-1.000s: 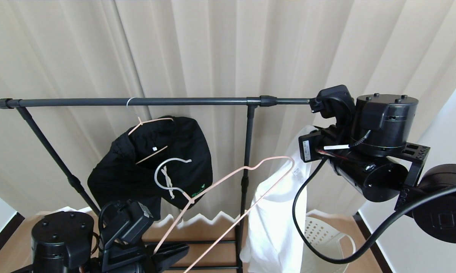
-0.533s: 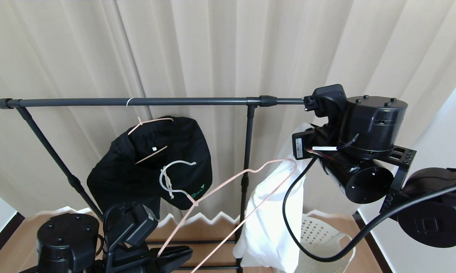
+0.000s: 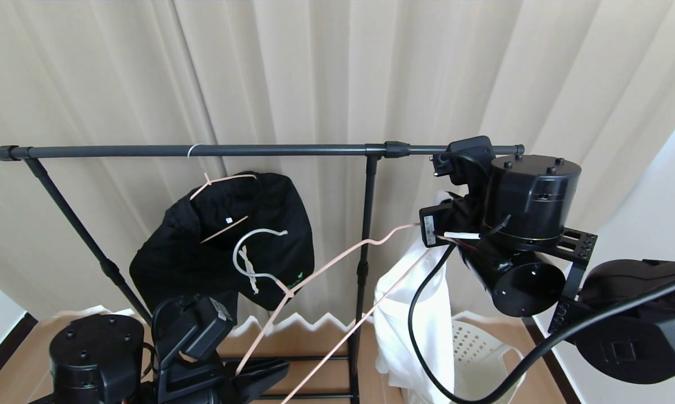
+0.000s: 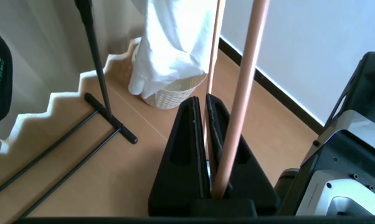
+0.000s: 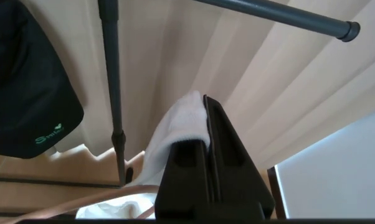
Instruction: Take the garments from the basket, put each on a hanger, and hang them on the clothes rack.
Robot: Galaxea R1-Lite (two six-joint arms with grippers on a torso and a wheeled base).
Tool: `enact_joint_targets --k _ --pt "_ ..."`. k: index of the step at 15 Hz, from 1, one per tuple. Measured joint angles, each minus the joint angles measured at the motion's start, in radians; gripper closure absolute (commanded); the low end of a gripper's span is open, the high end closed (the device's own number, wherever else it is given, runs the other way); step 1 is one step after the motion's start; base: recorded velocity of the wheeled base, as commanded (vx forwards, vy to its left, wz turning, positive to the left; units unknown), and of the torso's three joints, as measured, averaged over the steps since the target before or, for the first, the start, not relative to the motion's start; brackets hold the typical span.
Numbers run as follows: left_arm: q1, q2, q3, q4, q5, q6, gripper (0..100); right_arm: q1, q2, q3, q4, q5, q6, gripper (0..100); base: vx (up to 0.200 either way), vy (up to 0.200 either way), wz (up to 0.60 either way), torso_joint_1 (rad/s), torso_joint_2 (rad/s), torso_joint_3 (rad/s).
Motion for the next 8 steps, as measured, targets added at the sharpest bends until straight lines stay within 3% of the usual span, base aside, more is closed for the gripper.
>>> enact_joint_targets --k 5,8 --pt "0.001 0.013 -0.015 0.0 0.047 -0.024 100 0.023 0.034 0.002 -0.04 -0.049 -0.001 100 0.0 0.0 0.0 0.0 0.0 0.0" --pt "0.002 0.026 -0.028 -0.001 0.093 -0.026 100 0.064 0.046 -0.002 -0.041 -0.117 -0.003 100 0.0 0.0 0.0 0.0 0.0 0.0"
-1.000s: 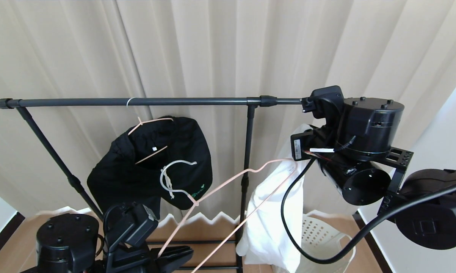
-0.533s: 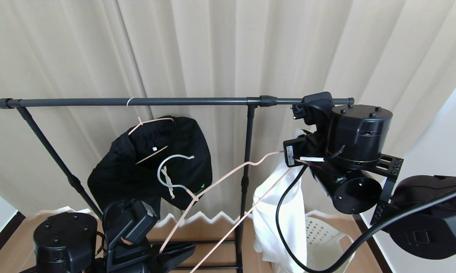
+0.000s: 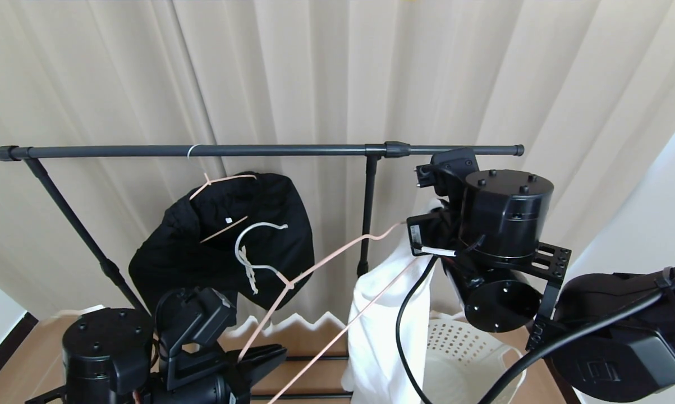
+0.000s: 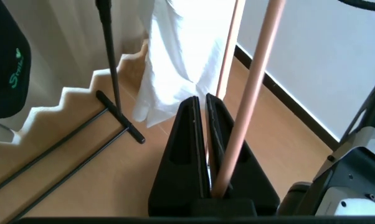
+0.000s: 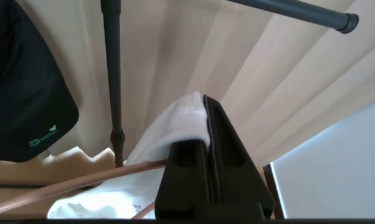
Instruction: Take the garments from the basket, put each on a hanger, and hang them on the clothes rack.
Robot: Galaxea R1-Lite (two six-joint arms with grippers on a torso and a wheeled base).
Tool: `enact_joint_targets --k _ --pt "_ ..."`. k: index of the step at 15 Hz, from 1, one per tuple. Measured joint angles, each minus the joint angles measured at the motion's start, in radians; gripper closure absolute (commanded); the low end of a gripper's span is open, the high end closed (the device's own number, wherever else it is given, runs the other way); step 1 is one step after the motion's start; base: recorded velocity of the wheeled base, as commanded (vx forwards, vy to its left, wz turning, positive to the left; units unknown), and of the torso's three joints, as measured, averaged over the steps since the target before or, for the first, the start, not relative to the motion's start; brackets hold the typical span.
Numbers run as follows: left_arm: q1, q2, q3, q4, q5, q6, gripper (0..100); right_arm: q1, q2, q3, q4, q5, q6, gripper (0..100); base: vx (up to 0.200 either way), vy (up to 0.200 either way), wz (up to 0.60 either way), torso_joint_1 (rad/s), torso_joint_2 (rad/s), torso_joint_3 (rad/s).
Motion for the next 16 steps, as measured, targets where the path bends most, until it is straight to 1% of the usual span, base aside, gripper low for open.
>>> enact_joint_targets --k 2,9,12,16 --pt "-0.001 0.007 -0.007 0.0 0.038 0.0 100 0.022 0.006 -0.002 0.0 -0.03 0.0 100 0.0 0.0 0.0 0.0 0.0 0.0" --pt "-0.012 0.041 -0.005 -0.061 0.105 0.003 100 0.101 0.009 0.001 -0.039 -0.087 -0.003 100 0.0 0.0 0.0 0.0 0.0 0.0" --pt "-0.027 0.052 0.001 -0.069 0.119 0.003 100 0.138 0.01 -0.002 -0.091 -0.094 -0.004 100 0.0 0.0 0.0 0.0 0.0 0.0" --pt "-0.03 0.073 0.01 -0.127 0.13 0.003 100 0.196 0.014 0.0 -0.096 -0.095 -0.001 100 0.0 0.0 0.0 0.0 0.0 0.0"
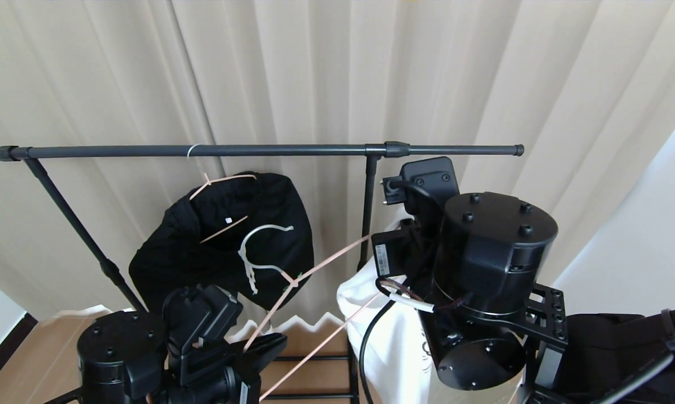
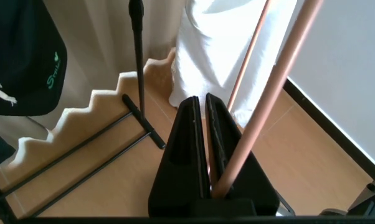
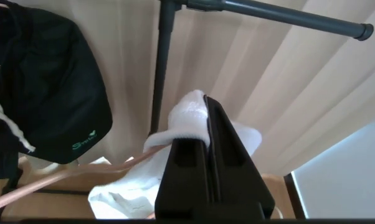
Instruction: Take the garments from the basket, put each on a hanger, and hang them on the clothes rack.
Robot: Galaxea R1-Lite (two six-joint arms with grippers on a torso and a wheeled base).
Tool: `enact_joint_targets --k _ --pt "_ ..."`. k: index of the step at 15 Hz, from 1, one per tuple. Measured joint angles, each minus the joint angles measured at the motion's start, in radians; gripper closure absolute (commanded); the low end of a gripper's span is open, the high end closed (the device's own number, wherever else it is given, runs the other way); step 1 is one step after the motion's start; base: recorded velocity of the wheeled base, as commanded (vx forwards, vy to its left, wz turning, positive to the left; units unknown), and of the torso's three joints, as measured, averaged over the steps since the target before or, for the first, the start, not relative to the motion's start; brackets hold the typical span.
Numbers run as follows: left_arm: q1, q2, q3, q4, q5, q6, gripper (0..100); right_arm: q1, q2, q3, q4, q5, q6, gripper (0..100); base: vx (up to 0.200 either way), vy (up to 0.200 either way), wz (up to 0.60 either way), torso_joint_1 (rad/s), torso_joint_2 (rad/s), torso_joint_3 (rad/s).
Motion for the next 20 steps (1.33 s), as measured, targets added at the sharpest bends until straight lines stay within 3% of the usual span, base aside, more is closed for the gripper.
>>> enact_joint_targets --k 11,15,20 --pt "0.0 0.028 0.005 -0.017 0.001 -0.001 100 0.155 0.083 -0.013 -0.19 -0.004 0.001 100 0.0 0.0 0.0 0.0 0.0 0.0" --pt "0.0 0.037 0.007 -0.07 0.018 -0.002 100 0.204 0.118 -0.032 -0.27 -0.005 0.0 100 0.0 0.0 0.0 0.0 0.0 0.0" --pt "0.0 0.061 0.01 -0.096 0.029 -0.003 100 0.231 0.128 -0.032 -0.279 -0.004 0.001 100 0.0 0.0 0.0 0.0 0.0 0.0"
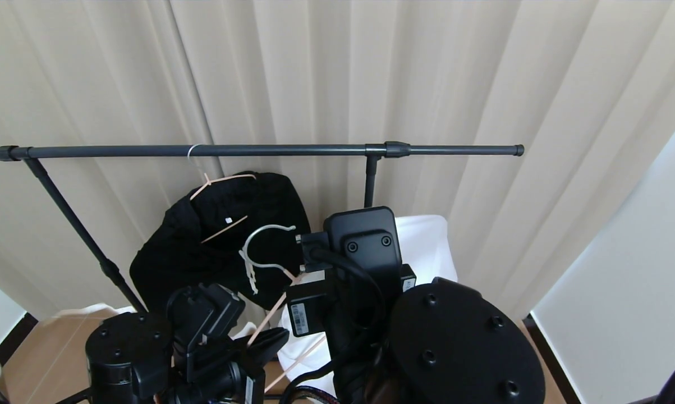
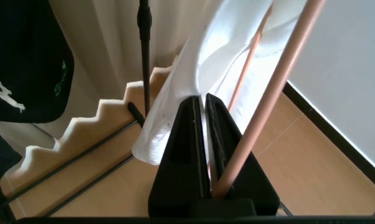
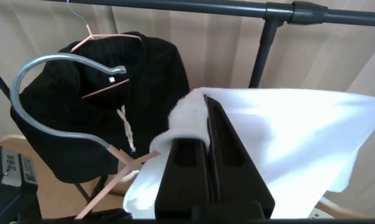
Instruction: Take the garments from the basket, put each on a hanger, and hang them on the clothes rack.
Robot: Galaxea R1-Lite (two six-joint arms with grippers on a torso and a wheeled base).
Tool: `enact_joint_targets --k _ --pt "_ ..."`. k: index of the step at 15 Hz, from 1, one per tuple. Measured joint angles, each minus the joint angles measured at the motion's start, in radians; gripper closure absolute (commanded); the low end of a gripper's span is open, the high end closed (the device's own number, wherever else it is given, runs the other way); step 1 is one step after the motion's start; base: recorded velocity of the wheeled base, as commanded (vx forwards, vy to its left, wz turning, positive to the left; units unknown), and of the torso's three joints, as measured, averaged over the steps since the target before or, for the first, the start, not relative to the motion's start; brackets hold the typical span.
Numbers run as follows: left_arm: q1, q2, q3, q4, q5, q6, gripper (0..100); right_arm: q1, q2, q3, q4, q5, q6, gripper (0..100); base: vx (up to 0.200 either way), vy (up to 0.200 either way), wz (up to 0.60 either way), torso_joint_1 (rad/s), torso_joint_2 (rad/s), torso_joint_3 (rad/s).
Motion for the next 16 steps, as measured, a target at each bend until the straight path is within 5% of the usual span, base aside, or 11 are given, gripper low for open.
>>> enact_joint_targets --k 1,8,16 --pt "0.0 0.002 0.0 0.0 0.0 0.0 100 0.005 0.0 0.001 -0.012 0.0 -0.001 0 0.0 0.0 0.0 0.0 0.0 0.0" --pt "-0.002 0.004 0.044 -0.132 -0.001 0.003 100 -0.023 -0.004 0.007 -0.038 0.0 -0.026 0 0.0 0.0 0.0 0.0 0.0 0.0" --pt "-0.005 0.009 0.059 -0.174 0.007 0.0 100 -0.046 -0.009 0.021 -0.038 -0.001 -0.028 0 0.0 0.0 0.0 0.0 0.0 0.0"
